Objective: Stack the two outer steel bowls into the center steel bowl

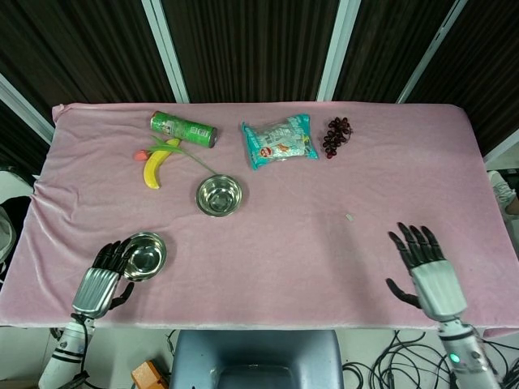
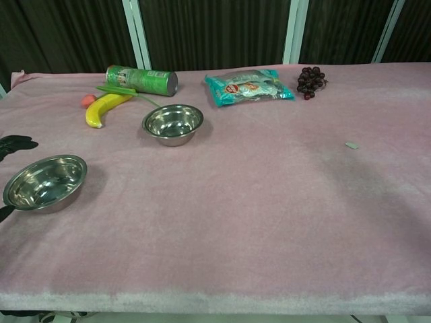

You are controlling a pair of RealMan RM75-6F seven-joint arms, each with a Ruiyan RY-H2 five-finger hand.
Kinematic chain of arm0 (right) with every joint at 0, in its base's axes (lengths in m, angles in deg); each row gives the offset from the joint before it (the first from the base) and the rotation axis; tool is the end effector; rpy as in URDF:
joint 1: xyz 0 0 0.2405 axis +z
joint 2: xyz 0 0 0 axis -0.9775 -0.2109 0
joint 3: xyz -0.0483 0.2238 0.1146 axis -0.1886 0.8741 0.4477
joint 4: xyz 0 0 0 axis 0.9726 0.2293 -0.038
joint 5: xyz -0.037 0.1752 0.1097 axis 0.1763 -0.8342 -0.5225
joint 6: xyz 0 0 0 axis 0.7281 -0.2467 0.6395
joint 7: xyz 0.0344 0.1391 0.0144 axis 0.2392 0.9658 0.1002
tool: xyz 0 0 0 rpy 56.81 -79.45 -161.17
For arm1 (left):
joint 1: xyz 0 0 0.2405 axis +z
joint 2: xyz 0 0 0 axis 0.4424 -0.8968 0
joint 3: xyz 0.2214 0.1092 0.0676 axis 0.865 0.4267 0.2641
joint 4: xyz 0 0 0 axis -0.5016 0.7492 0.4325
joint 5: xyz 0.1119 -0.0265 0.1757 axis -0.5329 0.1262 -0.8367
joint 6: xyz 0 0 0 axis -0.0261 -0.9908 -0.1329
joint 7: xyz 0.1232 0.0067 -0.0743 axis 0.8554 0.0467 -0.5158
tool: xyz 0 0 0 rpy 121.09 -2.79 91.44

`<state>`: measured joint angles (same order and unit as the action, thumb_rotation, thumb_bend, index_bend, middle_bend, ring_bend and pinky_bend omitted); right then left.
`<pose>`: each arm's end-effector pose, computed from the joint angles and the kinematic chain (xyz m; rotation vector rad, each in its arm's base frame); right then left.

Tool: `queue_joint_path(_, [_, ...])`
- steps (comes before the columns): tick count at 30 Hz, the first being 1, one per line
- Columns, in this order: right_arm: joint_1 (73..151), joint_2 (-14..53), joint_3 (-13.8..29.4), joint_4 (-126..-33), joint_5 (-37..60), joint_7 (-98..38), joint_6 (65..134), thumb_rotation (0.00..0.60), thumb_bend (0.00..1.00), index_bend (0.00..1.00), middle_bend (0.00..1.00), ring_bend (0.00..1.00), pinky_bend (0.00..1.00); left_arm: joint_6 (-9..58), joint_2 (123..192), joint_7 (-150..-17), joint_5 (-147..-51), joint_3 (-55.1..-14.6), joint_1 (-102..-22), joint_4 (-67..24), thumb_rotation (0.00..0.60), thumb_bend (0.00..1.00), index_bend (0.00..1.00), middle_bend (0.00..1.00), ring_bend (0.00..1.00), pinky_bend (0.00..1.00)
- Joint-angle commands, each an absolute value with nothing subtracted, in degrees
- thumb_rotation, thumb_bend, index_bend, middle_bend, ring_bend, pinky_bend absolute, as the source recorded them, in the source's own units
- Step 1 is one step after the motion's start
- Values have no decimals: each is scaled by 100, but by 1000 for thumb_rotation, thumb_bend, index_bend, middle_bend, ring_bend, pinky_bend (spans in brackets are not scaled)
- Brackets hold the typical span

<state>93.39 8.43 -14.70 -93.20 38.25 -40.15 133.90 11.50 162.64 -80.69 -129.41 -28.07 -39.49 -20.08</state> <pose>-0.2786 -0.1805 0.1188 1.5843 -0.6871 0.9918 -0.2962 0.2199 0.0266 -1.6473 -0.8594 -0.9368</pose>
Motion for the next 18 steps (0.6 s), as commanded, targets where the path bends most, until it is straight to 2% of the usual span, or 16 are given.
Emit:
queue_joint_path(1, [8803, 641, -1582, -8776, 4104, -3354, 13678, 600, 385, 0, 0, 0, 0, 1184, 16546, -8281, -12878, -2756, -3952, -1640, 600, 376, 120, 0, 0, 95])
queue_joint_path(9, [8666, 541, -1377, -8742, 4282, -3098, 13526, 600, 385, 0, 0, 0, 0, 1048, 17029, -8258, -12919, -2730, -3985, -902, 600, 374, 219, 0, 0, 95])
queue_joint_path(14, [8568, 487, -1290, -8695, 4407, -2964, 13488, 600, 385, 0, 0, 0, 0, 1100, 17310, -8421, -12844, -2746, -4023, -399, 600, 389, 378, 11, 0, 96])
queue_joint_path(18, [8508, 481, -1236, -8656, 4445, -2908, 13387, 600, 386, 0, 0, 0, 0, 816, 17615, -8784, -12916, -2814, -4058, 109, 600, 426, 544, 97, 1, 100])
